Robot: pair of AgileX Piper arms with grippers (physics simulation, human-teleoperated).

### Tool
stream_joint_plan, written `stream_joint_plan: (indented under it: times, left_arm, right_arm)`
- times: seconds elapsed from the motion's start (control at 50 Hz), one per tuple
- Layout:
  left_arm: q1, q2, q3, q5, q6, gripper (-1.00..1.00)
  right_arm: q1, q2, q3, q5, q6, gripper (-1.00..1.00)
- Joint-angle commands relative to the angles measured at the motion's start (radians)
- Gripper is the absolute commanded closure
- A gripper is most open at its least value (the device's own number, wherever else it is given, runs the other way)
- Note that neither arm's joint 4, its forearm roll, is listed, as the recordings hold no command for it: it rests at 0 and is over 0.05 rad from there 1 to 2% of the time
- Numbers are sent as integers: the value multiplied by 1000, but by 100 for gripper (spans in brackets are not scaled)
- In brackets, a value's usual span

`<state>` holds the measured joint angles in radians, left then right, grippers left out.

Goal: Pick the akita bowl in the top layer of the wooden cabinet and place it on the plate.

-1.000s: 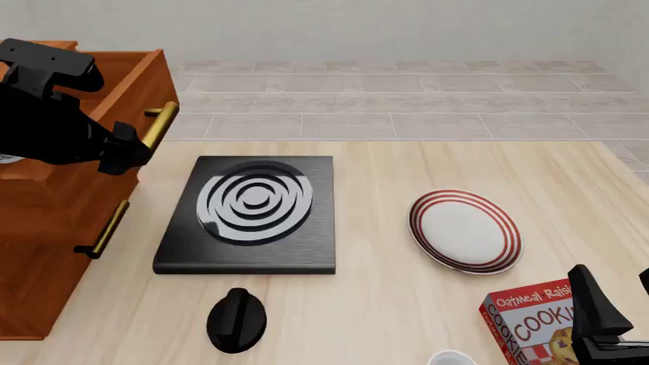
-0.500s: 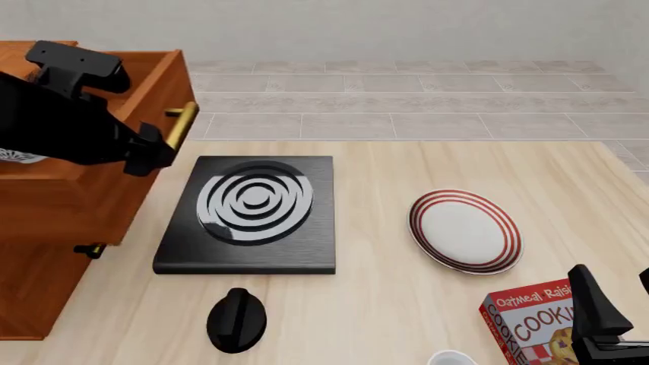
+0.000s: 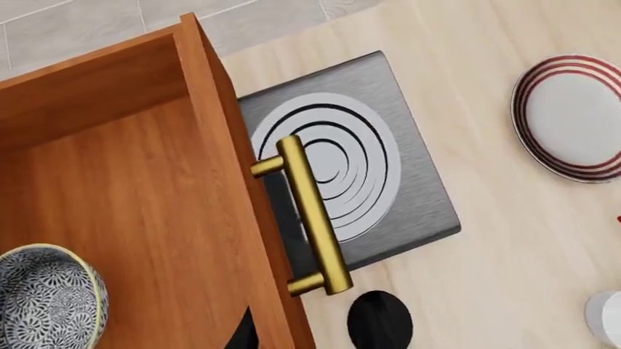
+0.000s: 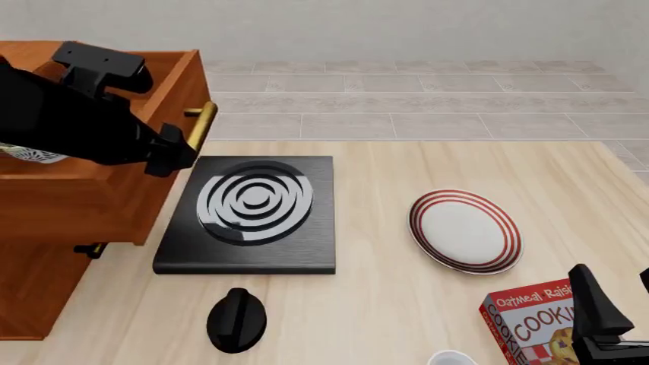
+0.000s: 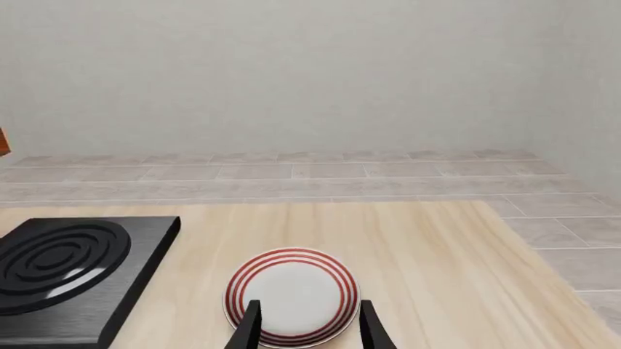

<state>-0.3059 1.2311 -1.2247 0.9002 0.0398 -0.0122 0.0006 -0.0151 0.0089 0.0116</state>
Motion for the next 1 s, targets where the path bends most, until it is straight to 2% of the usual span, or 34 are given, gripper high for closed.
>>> stream_joint_plan:
  times: [0.02,0.52,1.0]
  left_arm:
    - [-56,28,-10,-1,-3,-100]
    - [-75,48,-64,16,3,-100]
    - [-31,59,-205,74,62,-100]
  right_arm:
    - [0,0,-1,1,1,-100]
    - [0,0,-3,2,0,-100]
    - [2,1,-3,0,-3,-100]
